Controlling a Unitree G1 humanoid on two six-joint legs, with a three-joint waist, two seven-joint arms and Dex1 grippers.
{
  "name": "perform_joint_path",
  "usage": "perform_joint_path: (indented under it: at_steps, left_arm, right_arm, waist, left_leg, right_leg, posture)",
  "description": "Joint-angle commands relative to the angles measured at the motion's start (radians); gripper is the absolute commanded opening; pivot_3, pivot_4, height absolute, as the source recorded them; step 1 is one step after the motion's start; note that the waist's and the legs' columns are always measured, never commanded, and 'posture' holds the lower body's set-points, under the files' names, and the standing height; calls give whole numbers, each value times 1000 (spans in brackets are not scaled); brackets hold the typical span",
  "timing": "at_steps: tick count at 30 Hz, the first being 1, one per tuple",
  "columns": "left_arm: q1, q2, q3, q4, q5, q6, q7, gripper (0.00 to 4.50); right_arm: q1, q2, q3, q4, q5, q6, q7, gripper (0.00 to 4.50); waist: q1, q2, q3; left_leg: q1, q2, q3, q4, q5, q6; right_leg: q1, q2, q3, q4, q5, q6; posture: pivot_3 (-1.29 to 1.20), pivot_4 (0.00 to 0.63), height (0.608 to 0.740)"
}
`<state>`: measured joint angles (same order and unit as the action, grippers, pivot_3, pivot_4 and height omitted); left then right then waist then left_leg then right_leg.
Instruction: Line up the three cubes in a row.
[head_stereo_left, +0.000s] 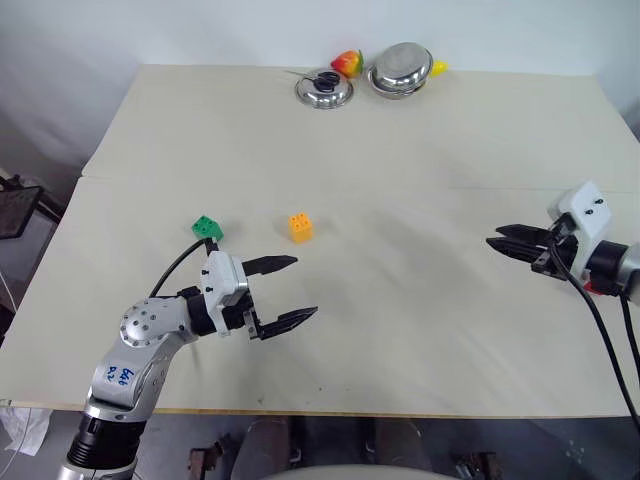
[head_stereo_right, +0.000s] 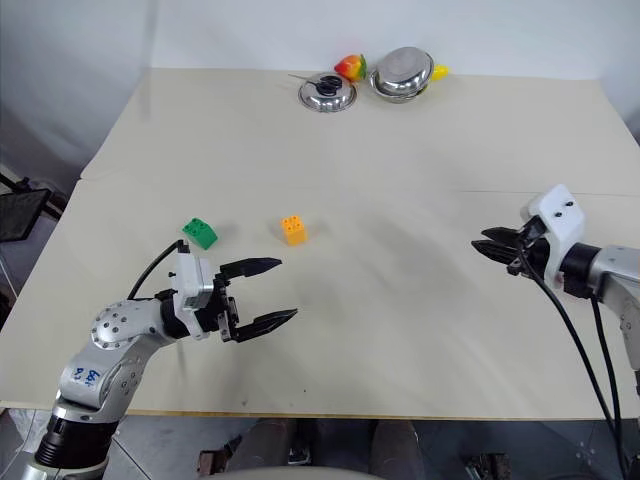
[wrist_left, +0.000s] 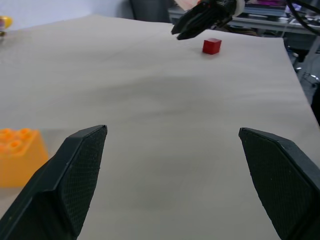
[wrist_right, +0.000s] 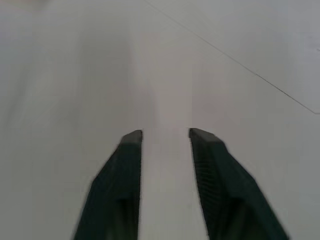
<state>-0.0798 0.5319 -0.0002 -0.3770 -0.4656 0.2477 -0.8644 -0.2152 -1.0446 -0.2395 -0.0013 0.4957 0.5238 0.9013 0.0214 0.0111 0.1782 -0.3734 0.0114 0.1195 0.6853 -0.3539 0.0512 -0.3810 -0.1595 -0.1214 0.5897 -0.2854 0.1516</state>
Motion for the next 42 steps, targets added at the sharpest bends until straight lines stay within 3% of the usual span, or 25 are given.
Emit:
perform_joint_path:
  at_steps: [1, 7, 11, 15, 21, 24, 31, 42]
  left_arm:
    - [17, 4, 0, -33, 1, -14, 0, 4500]
    - [-3, -8, -19, -4, 12, -28, -7, 4500]
    - [-6, -11, -25, -2, 15, -31, -7, 4500]
    - [8, -10, -25, -18, 15, -29, -2, 4500]
    - [36, -6, -22, -56, 12, -14, 19, 4500]
    - [56, 1, -1, -81, 3, -1, 37, 4500]
    - [95, 10, 20, -101, -4, 2, 37, 4500]
    - [57, -8, 2, -57, 6, -15, 28, 4500]
  right_arm:
    - [52, -86, -77, 64, -83, -87, 48, 2635]
    - [101, -302, -24, 416, -263, -399, 279, 4482]
    - [-114, -333, 136, 687, -429, -598, 337, 4482]
    - [-372, -269, 277, 920, -578, -715, 343, 4482]
    - [-562, -175, 375, 1122, -700, -809, 298, 4482]
    - [-602, -161, 359, 1152, -682, -798, 334, 3888]
    - [-560, -236, 289, 1153, -627, -819, 387, 1461]
    - [-360, -231, 46, 1039, -409, -705, 379, 1442]
  waist:
    - [5, 0, 0]
    - [-3, 0, 0]
    - [-38, 1, 0]
    - [-62, 3, 2]
    - [-55, 5, 2]
    - [-48, 8, 4]
    - [-43, 11, 5]
    - [-48, 11, 5]
  left_leg:
    - [0, 0, 0, 0, 0, 0]
    - [0, -2, 1, 0, 0, 1]
    - [4, 1, 2, 0, 0, 0]
    - [5, 2, 2, 0, 2, -2]
    - [4, 3, 1, 1, 3, -4]
    - [3, 3, 0, 1, 3, -4]
    - [1, 0, -3, 1, 2, -3]
    - [3, 1, -2, 1, 2, -3]
  right_leg:
    - [0, 0, 0, 0, 0, 0]
    - [1, -2, 0, 0, 0, 0]
    - [4, 0, 0, 0, 0, 0]
    - [4, 0, -1, 0, 0, 0]
    - [4, 0, -1, 1, -1, -1]
    - [4, 0, -1, 1, -1, -1]
    - [4, -3, -5, 1, -1, -1]
    - [5, -3, -5, 1, -1, -1]
  posture:
    - [0, 150, 740]
    - [0, 150, 740]
    - [0, 150, 740]
    - [0, 150, 740]
    - [0, 150, 740]
    - [0, 150, 740]
    - [0, 150, 740]
    - [0, 150, 740]
